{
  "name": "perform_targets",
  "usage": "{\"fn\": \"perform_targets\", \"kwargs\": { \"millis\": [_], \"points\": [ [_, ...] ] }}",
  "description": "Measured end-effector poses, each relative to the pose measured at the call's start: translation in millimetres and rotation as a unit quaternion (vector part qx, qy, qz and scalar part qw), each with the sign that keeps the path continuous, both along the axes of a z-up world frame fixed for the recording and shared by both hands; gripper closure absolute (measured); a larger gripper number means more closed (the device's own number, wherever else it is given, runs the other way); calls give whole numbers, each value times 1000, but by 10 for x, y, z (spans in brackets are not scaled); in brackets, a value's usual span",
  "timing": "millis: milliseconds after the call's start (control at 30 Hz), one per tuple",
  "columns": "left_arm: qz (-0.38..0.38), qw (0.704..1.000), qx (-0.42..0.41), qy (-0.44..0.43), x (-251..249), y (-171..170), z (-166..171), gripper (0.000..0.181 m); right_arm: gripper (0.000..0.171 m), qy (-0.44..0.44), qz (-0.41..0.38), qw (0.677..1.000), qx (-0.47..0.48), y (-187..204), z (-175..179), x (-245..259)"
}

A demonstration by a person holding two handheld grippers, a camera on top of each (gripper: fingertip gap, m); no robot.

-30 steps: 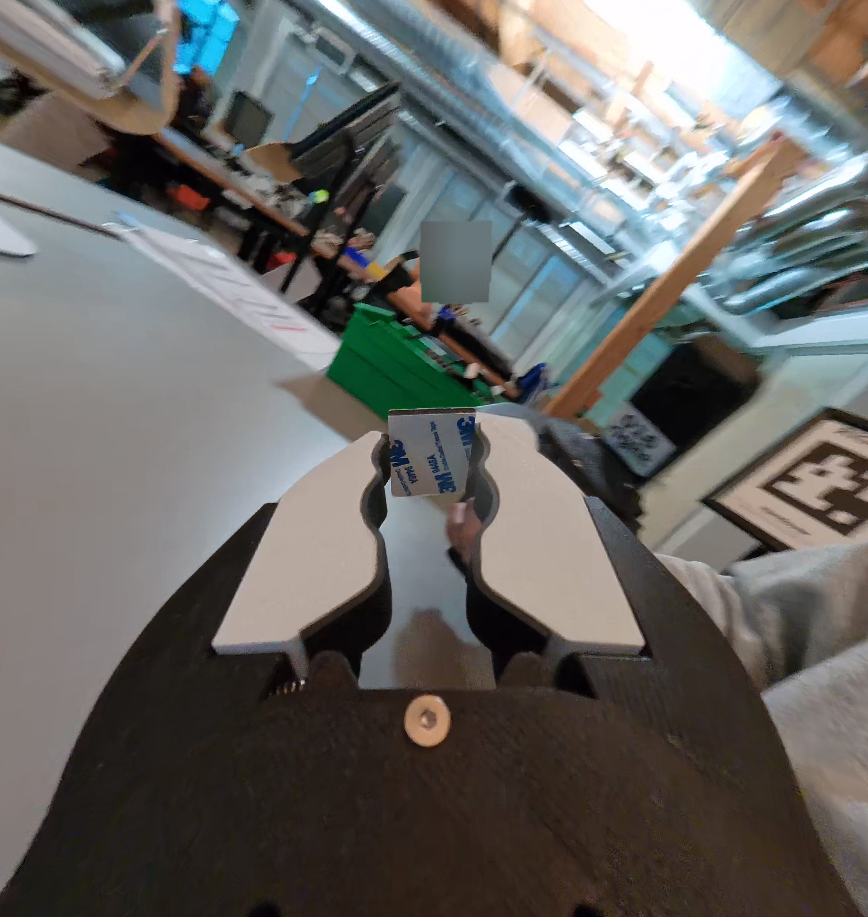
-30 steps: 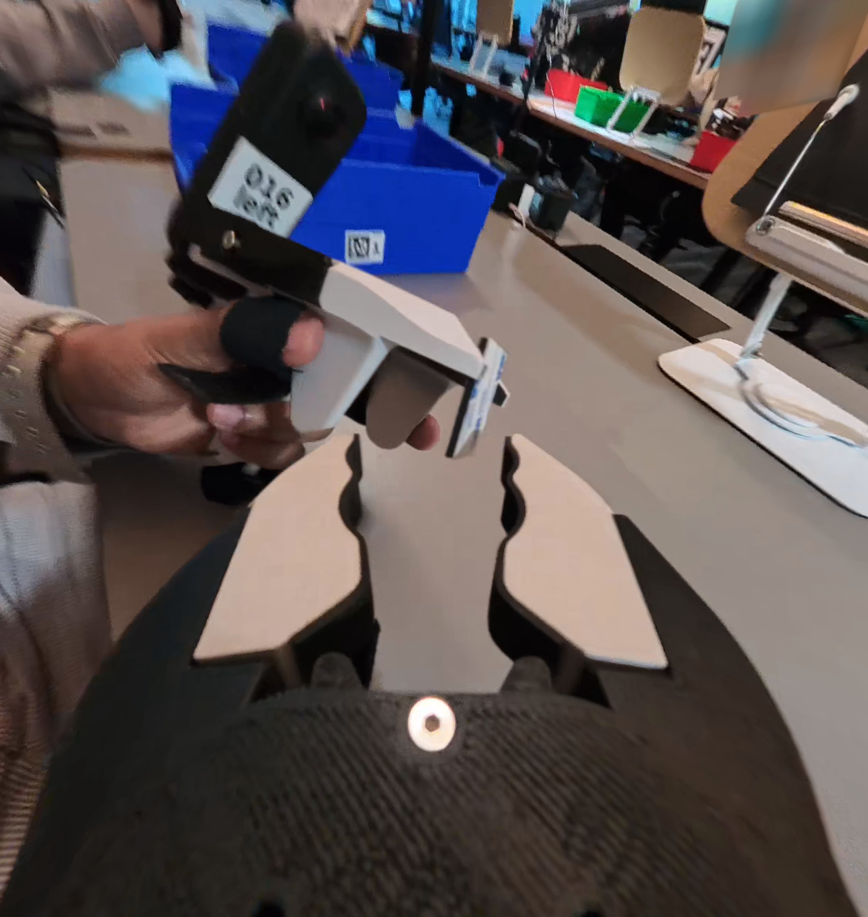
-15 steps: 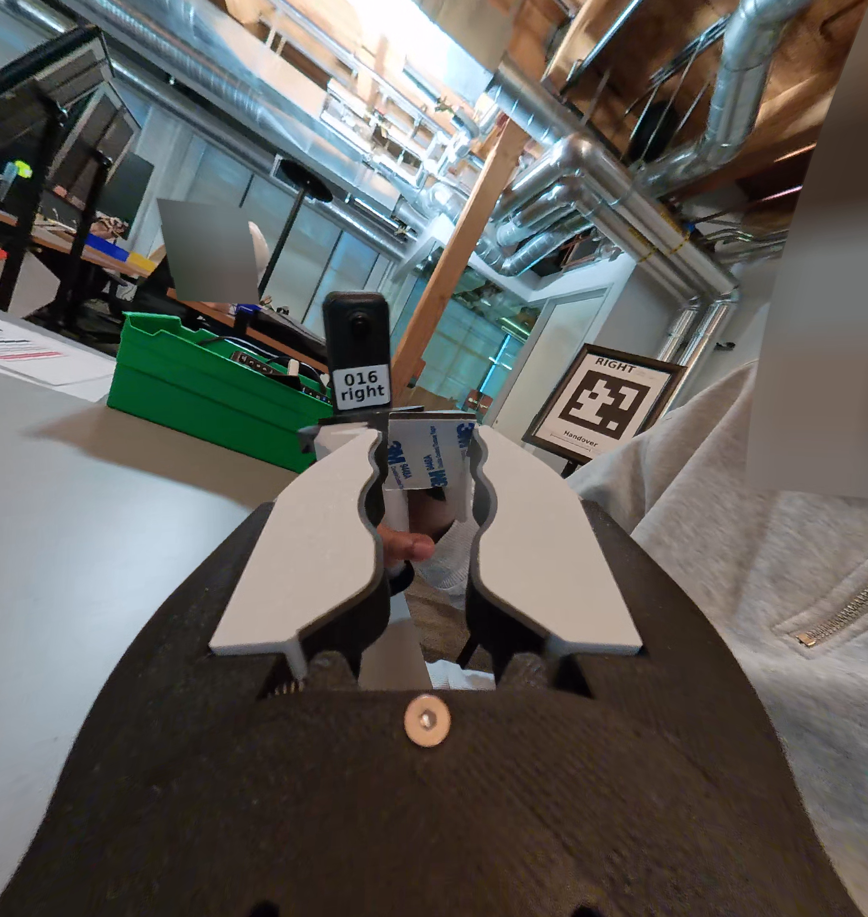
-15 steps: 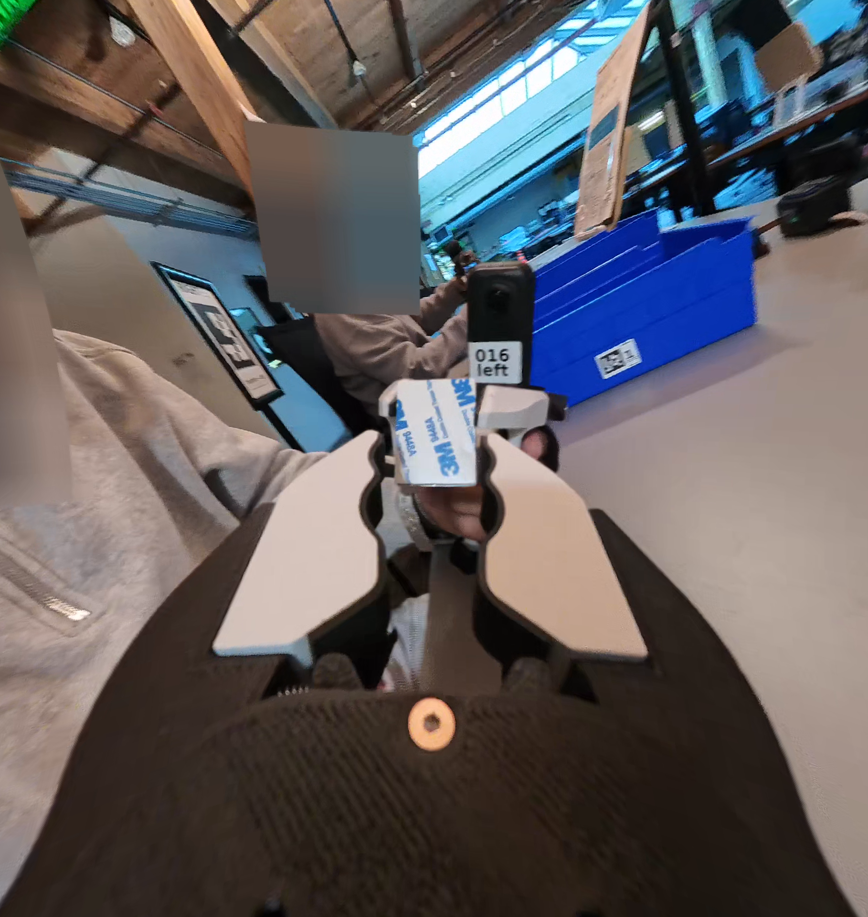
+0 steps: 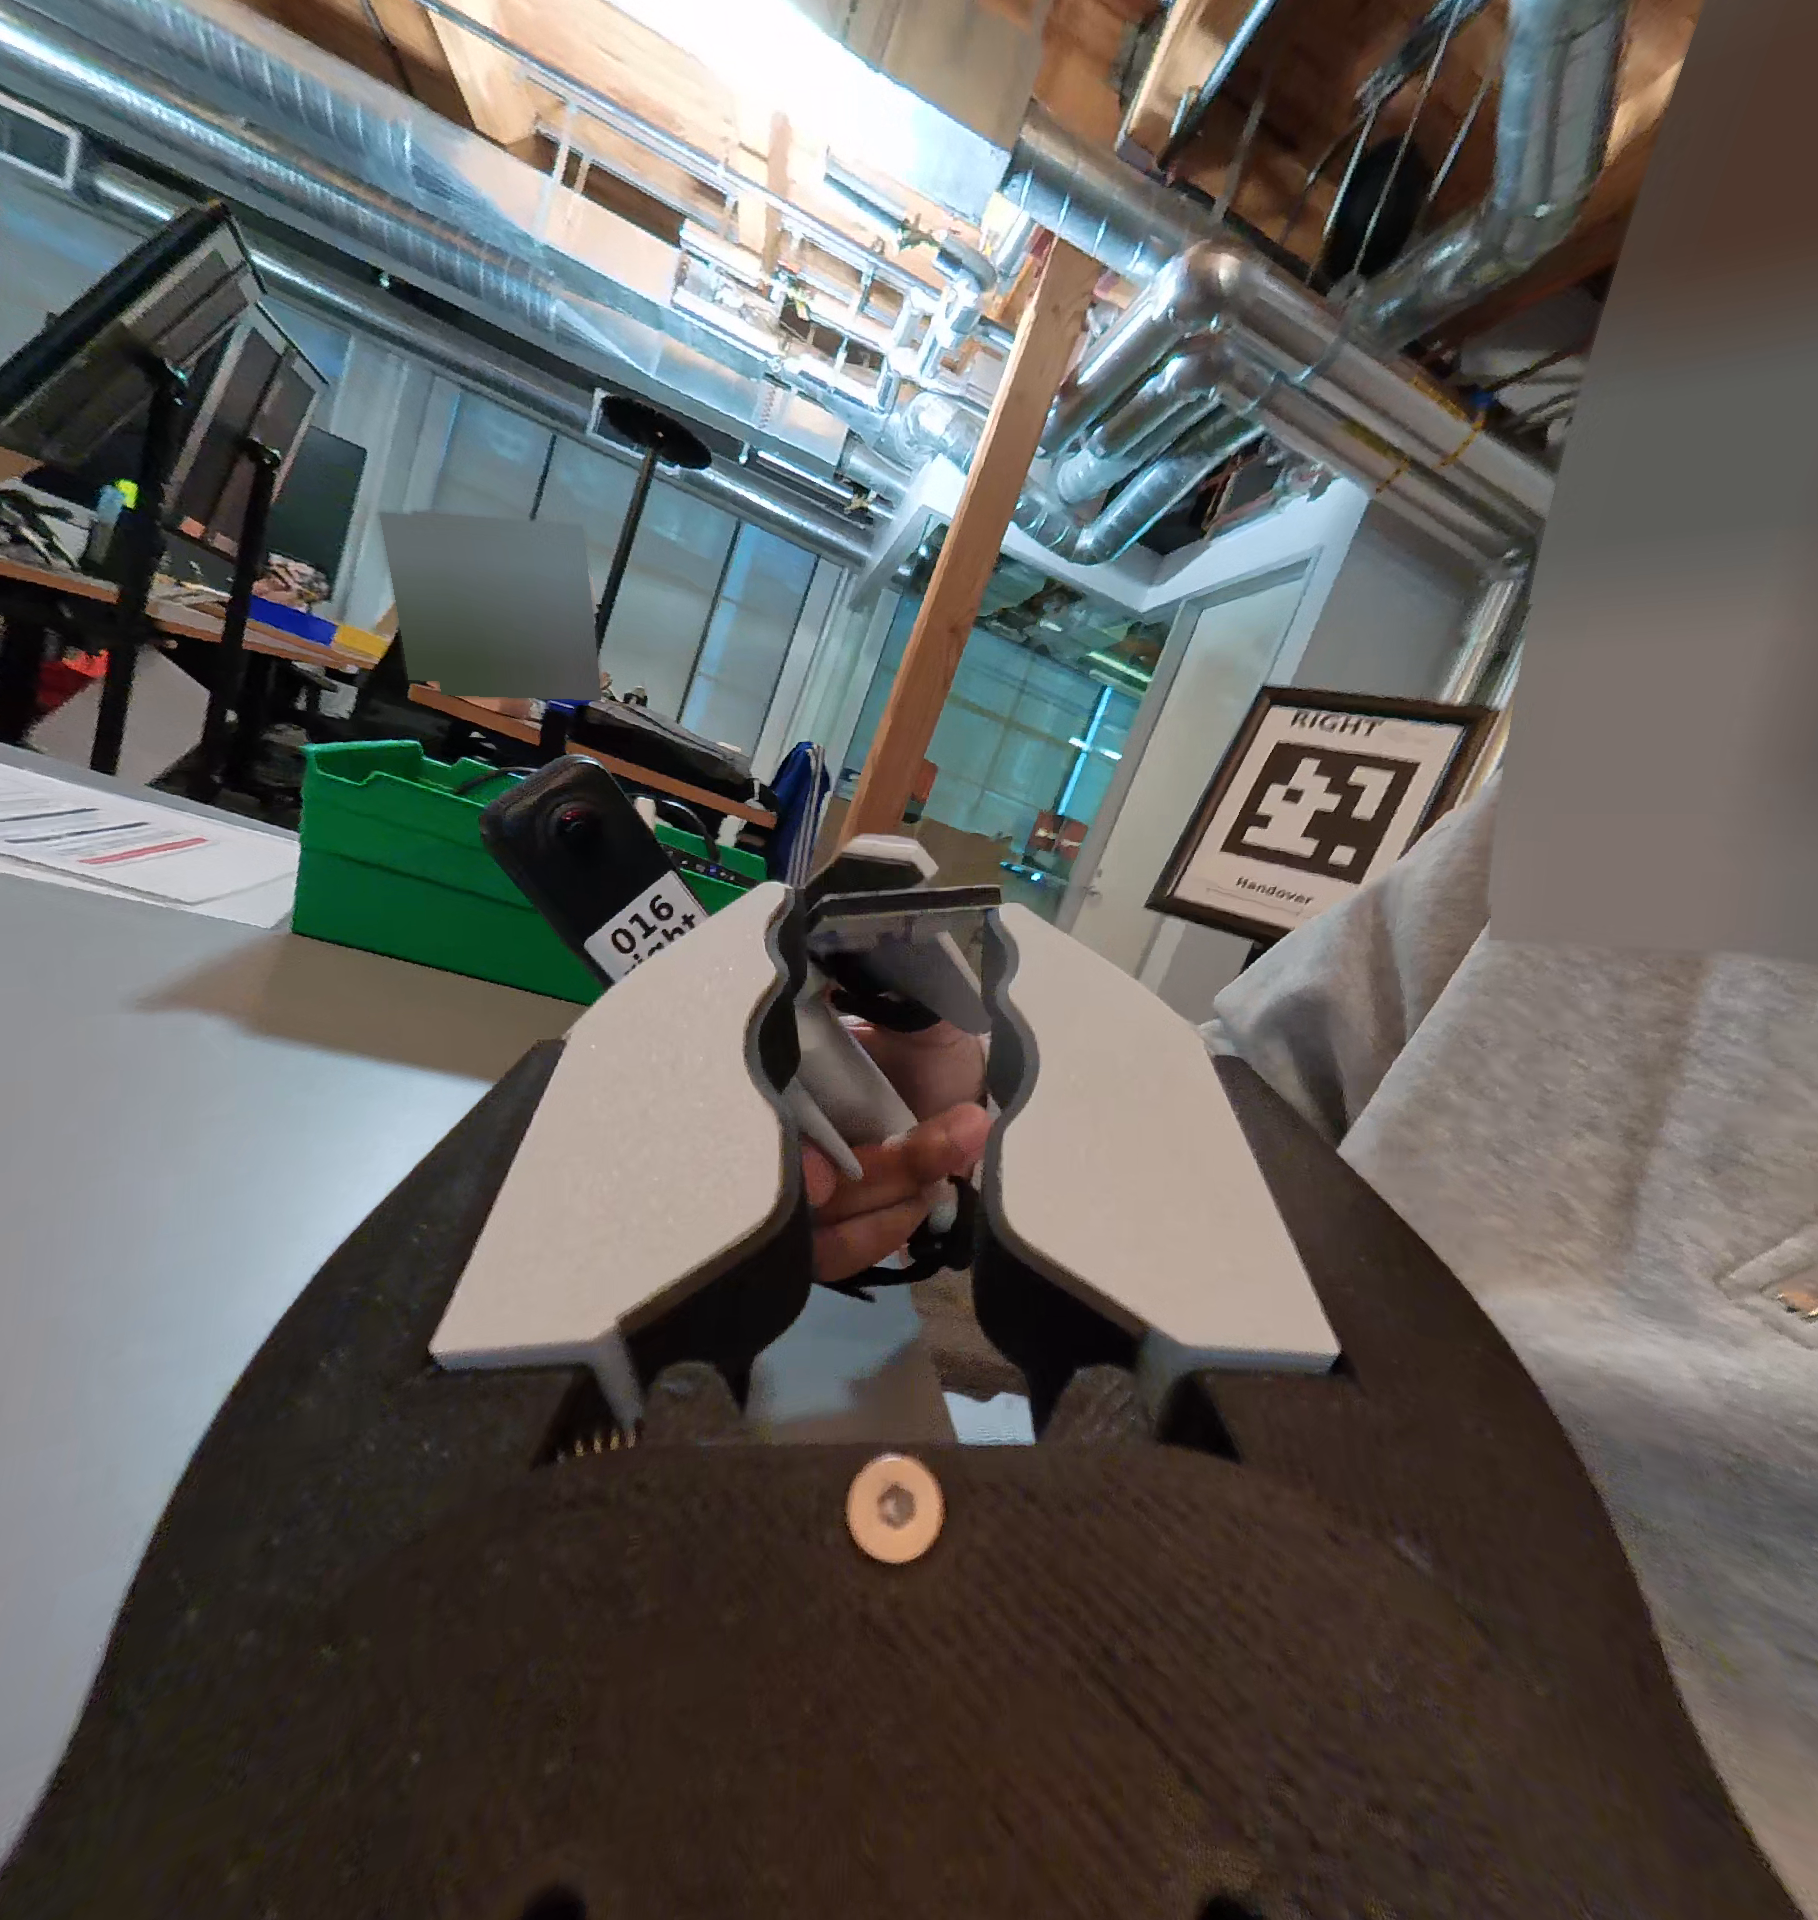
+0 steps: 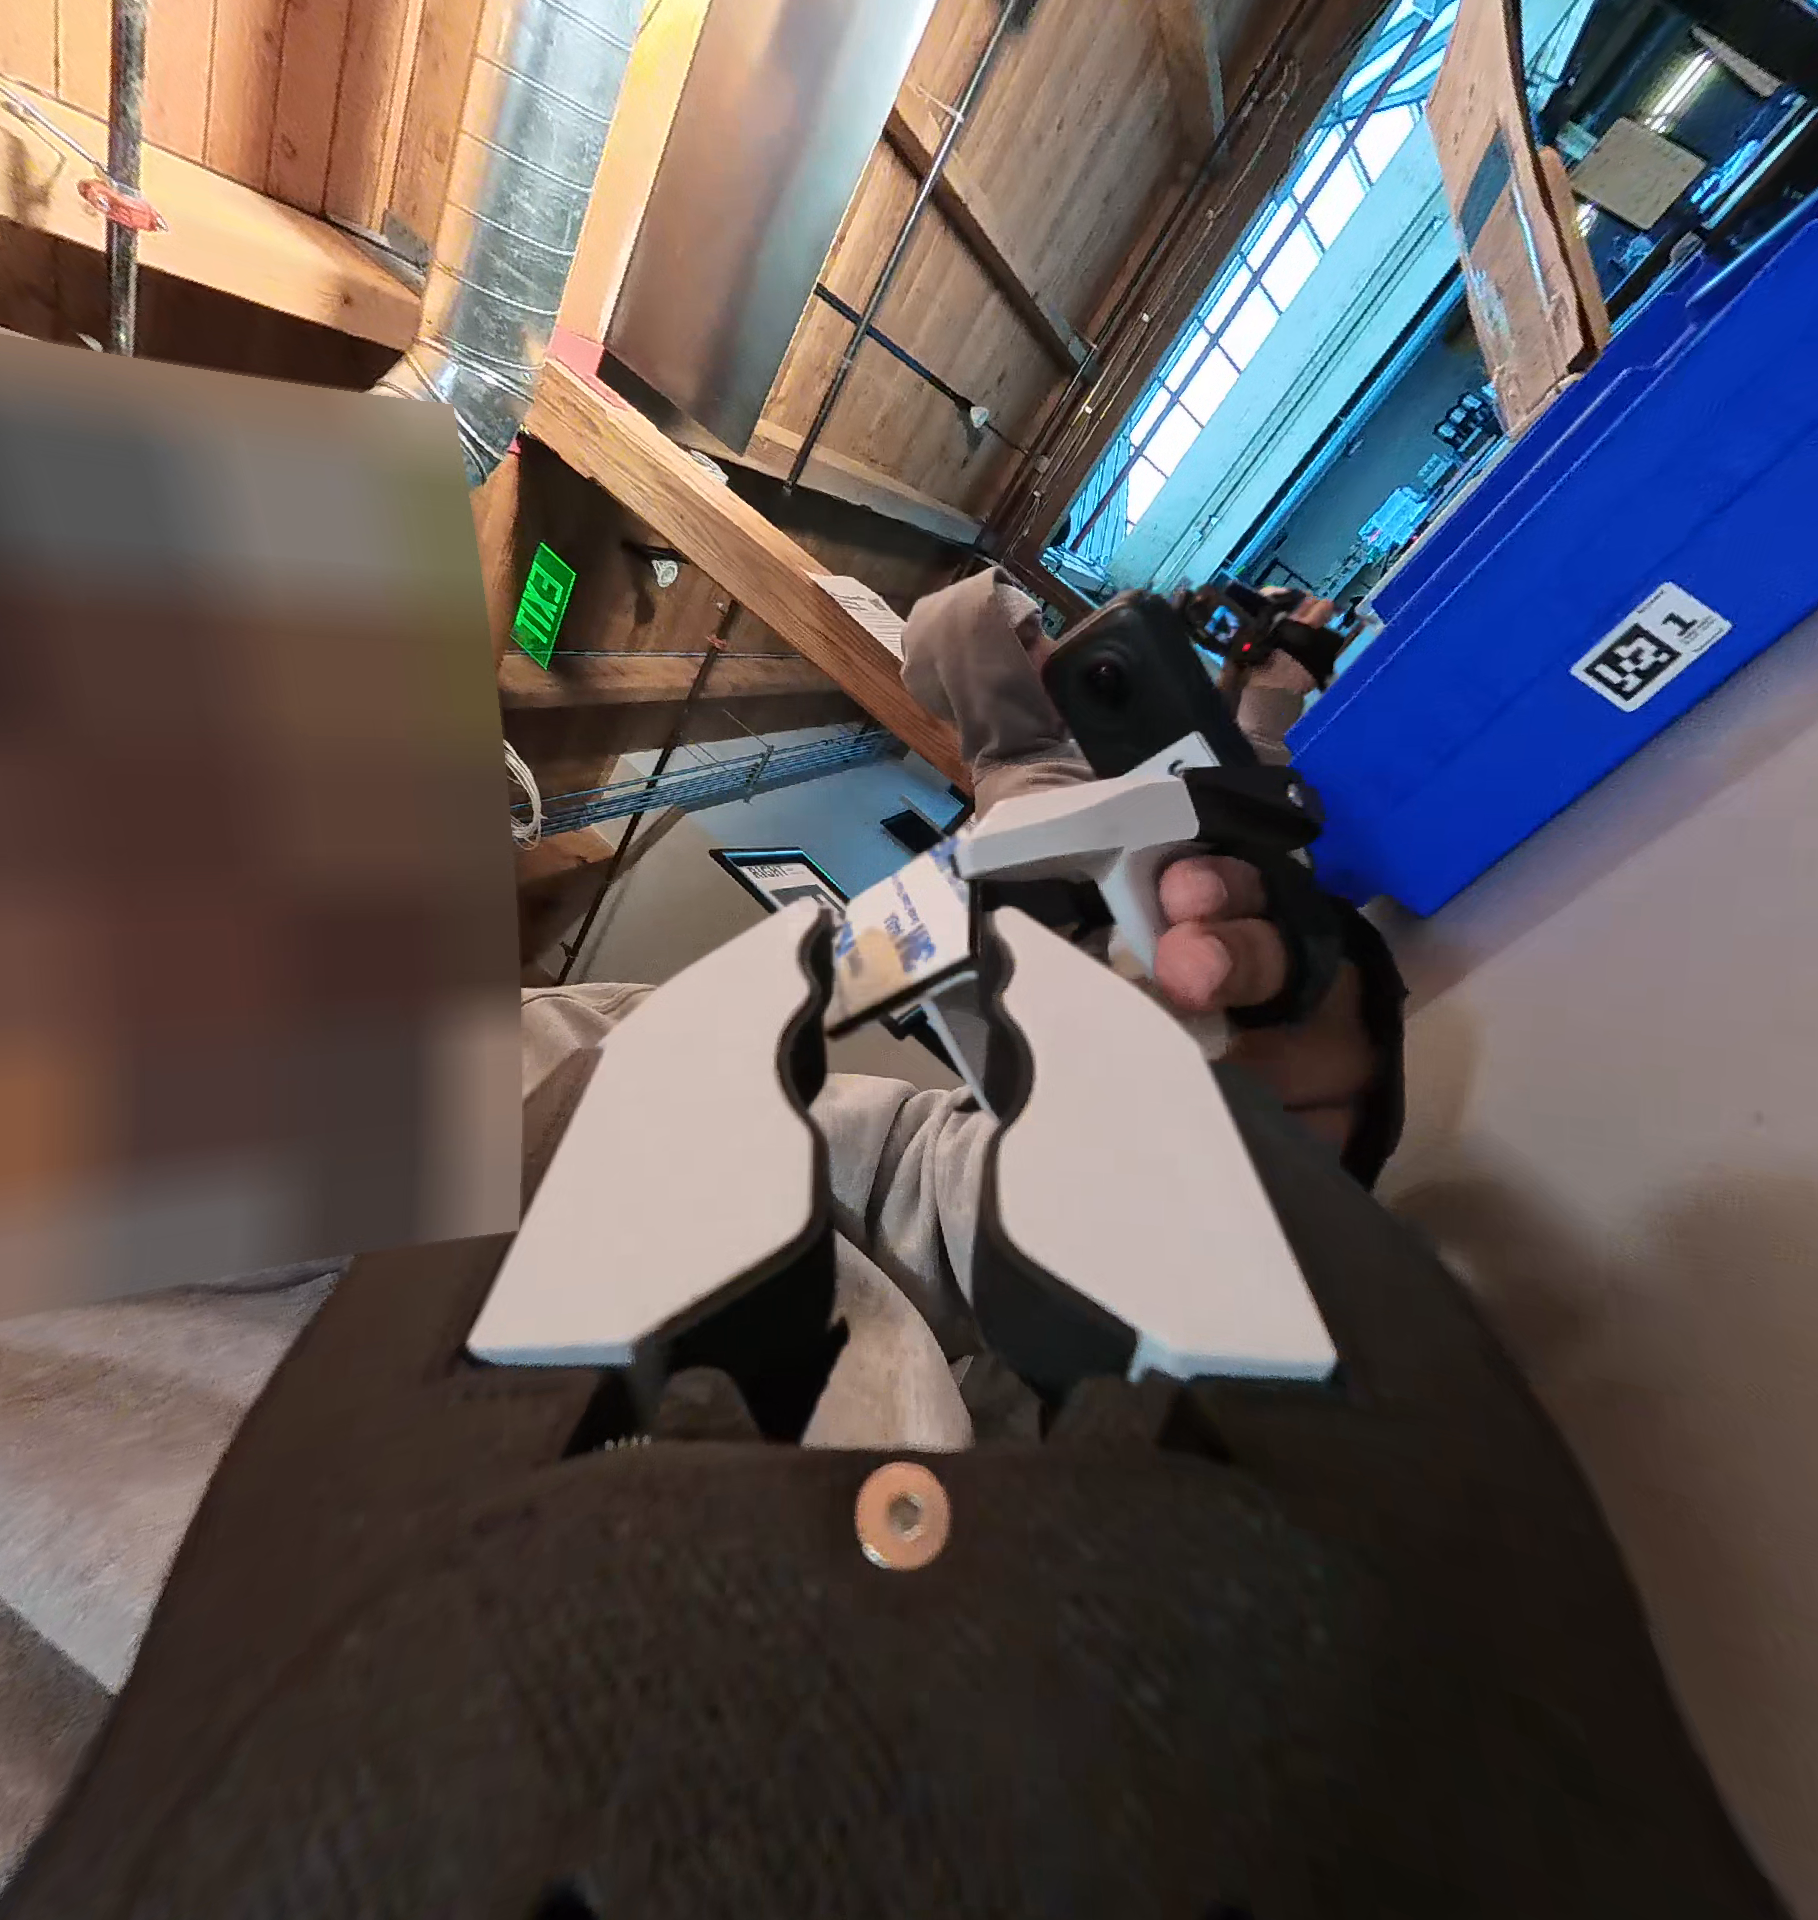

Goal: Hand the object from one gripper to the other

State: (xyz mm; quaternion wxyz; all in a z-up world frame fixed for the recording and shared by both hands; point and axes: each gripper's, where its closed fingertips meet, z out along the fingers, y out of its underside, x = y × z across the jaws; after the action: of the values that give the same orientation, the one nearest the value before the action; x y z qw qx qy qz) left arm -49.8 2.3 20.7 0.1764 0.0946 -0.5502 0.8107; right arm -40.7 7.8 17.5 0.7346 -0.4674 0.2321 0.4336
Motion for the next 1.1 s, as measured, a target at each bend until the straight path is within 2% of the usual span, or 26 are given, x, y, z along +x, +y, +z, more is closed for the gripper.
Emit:
{"fn": "perform_targets", "kwargs": {
  "millis": [33, 133, 300, 333, 600, 800, 900, 1000, 1100],
  "points": [
    [7, 1000, 6, -10, -8, -17, -8, 151, 148, 0, -2, 1000, -2, -14, 2, 9],
    [12, 1000, 13, -26, -46, -51, -4, 151, 159, -7, 1, 1000, -16, -17, -28, 1],
    [24, 999, 25, -24, -4, -48, -45, 154, 162, 0, -13, 1000, 10, -106, 44, 60],
    [29, 999, 24, -19, 21, -39, -55, 150, 163, 4, -23, 1000, 16, -149, 58, 100],
    [34, 998, 39, 21, 133, -45, -135, 143, 168, -83, -106, 988, -72, -209, -33, 205],
    [17, 997, 60, 51, 180, -33, -223, 159, 168, -166, -124, 962, -178, -165, -186, 181],
    [-14, 993, 79, 89, 177, -60, -304, 158, 168, -198, -123, 948, -218, -163, -253, 164],
    [-33, 988, 107, 106, 158, -111, -405, 160, 168, -210, -120, 942, -234, -166, -292, 157],
    [-19, 986, 144, 80, 137, -157, -486, 175, 168, -208, -120, 942, -235, -165, -305, 158]
  ]
}}
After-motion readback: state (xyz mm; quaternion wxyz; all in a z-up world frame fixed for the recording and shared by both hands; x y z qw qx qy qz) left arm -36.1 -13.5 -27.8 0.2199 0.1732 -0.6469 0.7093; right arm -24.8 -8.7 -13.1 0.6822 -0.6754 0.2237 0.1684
